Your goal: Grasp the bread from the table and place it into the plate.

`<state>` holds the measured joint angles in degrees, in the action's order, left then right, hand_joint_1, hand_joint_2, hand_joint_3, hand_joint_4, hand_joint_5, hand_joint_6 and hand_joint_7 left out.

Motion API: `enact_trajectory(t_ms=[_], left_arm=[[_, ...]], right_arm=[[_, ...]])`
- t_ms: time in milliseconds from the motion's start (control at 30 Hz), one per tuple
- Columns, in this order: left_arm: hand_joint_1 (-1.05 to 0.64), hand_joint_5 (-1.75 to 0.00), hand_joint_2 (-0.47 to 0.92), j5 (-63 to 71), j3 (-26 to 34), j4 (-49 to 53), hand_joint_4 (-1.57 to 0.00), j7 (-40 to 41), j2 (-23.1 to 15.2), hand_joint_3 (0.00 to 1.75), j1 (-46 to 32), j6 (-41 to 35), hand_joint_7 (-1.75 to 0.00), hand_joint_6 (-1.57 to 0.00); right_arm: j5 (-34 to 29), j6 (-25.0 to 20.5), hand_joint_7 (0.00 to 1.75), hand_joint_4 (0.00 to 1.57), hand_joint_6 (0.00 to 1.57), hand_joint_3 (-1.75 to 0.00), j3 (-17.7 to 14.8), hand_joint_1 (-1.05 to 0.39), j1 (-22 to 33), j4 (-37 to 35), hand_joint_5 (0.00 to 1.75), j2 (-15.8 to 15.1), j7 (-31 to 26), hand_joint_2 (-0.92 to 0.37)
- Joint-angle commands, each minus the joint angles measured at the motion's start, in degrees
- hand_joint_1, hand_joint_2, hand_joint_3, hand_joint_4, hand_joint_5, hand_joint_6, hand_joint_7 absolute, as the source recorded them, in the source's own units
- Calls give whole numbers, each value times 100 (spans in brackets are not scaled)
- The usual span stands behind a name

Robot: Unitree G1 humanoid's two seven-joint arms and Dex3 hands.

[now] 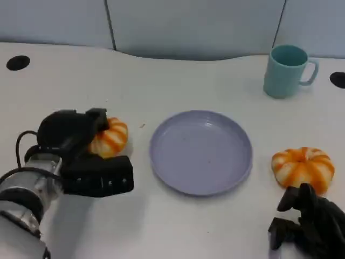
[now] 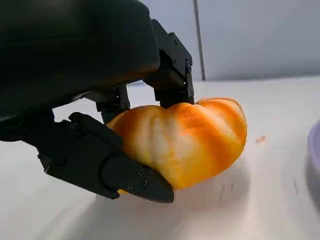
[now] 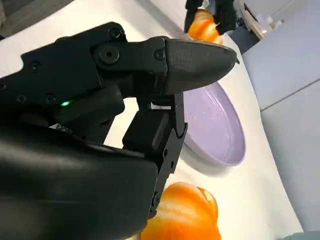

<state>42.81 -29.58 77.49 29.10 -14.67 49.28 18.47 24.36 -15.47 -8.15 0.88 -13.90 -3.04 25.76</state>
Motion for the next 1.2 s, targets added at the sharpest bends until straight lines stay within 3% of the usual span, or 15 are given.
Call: enact_trajectory(t_ms=[33,400,467,600,667,733,900,1200], left_arm=[[-19,-175,91,-185,172,-36,-73,209,-56,20,206,106,-174,-57],[-11,-175,87,-235,279,-159,-79,643,206,29,546,805,-175,-66],[-11,-175,70,-173,211,-176,-79,701,257,62,599,934,-175,-67],[-15,-175,60,-127,139,-199,-82,688,395,73,689,1248,-175,-67],[-13,-175,52,-125,97,-216,-84,511,493,98,754,1479,-175,-68],[-13,-175,48,-114,54,-216,-84,407,546,109,793,1569,-175,-69],[-17,-175,48,-14,-155,-253,-88,214,761,114,897,1917,-175,-72],[-26,-175,56,22,-324,-193,-94,-525,1024,119,992,1892,-175,-78]], right_arm=[[-64,-31,112,128,113,-47,-13,-45,-19,-233,118,-6,-62,-92],[-97,14,112,130,115,-48,-9,-46,-179,-417,118,-50,-56,-92],[-69,-6,106,132,118,-46,-47,-46,-196,-443,115,-53,-60,-92],[-43,-20,108,131,116,-45,-75,-45,-188,-439,114,-69,-54,-92],[-75,-4,109,131,116,-44,-59,-47,-170,-428,114,-80,-54,-92],[-82,-14,109,130,116,-43,-55,-47,-154,-414,114,-82,-60,-92],[-125,8,106,131,119,-45,1,-47,-121,-366,115,-88,-44,-92],[-53,-4,104,130,118,-43,20,-48,-28,-262,114,-11,-37,-92]])
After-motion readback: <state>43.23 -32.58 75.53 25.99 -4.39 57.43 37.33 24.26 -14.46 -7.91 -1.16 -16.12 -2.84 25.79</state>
